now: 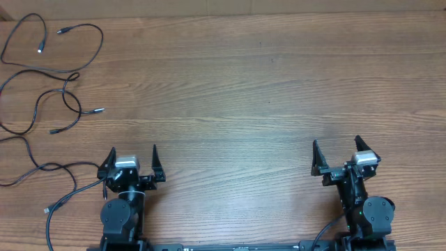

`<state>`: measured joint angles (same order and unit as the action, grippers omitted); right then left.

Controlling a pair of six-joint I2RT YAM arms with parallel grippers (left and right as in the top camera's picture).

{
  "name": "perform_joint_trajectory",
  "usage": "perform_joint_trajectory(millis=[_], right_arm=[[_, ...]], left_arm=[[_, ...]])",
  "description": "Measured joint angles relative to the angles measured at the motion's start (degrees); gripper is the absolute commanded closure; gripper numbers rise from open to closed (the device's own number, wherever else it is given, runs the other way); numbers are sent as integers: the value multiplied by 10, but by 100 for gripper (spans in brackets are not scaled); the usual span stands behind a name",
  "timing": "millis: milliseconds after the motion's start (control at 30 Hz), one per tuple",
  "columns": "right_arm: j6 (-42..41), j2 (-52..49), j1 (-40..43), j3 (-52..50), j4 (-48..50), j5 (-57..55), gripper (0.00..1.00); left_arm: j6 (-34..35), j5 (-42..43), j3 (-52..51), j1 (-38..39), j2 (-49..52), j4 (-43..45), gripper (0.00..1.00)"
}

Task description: Untangle cables

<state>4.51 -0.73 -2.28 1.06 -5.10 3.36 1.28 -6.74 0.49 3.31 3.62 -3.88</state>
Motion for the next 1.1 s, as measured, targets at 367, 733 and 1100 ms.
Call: perform_joint_trajectory(millis=[367, 733, 1100], right_arm=[[0, 0, 0, 0, 0, 0, 0], [0, 0, 0, 0, 0, 0, 0], [0, 0, 0, 0, 0, 0, 0]], left_arm=[[0, 19, 0, 0, -14, -4, 0], [0, 29, 0, -34, -28, -5, 0], [0, 31, 0, -34, -28, -5, 0]])
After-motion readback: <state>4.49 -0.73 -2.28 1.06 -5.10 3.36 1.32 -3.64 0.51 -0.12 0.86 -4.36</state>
